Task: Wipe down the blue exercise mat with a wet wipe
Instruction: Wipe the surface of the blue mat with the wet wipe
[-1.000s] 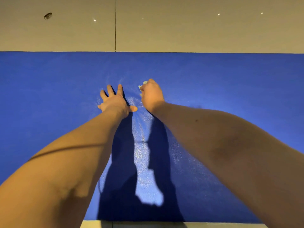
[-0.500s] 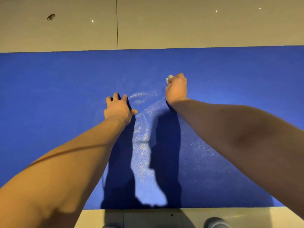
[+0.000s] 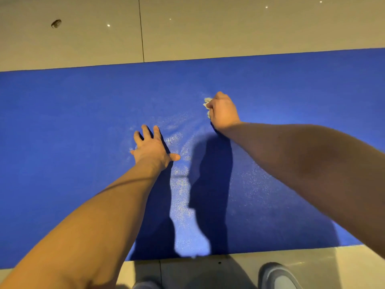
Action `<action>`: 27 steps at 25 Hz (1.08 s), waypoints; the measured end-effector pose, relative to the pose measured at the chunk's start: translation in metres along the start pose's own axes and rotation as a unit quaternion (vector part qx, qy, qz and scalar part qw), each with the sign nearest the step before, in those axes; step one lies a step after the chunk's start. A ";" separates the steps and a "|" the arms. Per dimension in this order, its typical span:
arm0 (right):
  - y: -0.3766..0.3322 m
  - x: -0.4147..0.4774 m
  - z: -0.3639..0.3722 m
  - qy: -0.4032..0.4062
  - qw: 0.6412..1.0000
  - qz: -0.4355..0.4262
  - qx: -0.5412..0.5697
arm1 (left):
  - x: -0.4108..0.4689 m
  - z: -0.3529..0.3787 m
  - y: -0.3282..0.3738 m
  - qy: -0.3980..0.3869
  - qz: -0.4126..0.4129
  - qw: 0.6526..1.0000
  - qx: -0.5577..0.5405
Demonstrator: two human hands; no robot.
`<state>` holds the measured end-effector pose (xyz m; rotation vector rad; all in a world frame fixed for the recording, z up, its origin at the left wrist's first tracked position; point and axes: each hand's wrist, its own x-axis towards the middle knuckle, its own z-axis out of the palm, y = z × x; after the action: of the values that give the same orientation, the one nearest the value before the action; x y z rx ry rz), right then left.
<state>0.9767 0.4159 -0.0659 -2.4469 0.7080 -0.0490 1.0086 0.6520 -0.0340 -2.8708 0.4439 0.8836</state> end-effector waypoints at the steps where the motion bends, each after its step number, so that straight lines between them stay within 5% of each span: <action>1: 0.010 0.000 -0.007 0.011 0.999 0.031 0.027 | 0.000 0.000 0.000 -0.001 -0.001 1.000 0.001; 5: -0.006 -0.009 0.002 0.026 0.996 0.078 -0.014 | 0.000 -0.001 0.003 -0.009 -0.011 1.000 0.005; 11: -0.081 -0.059 0.067 -0.074 0.988 -0.123 -0.054 | 0.004 0.002 0.000 0.000 -0.007 1.000 0.004; 18: -0.038 -0.048 0.037 -0.084 0.979 -0.160 -0.100 | 0.000 0.002 -0.002 0.011 -0.009 1.000 0.011; 23: 0.026 -0.047 0.006 -0.026 0.995 -0.035 -0.094 | -0.009 0.008 -0.009 0.018 0.005 1.000 -0.010; 27: -0.010 -0.059 0.018 -0.003 0.997 0.042 -0.061 | -0.026 0.015 -0.010 0.028 0.009 1.000 -0.008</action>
<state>0.9346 0.4618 -0.0683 -2.5289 0.8320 0.0357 0.9832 0.6707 -0.0309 -2.9173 0.4702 0.8151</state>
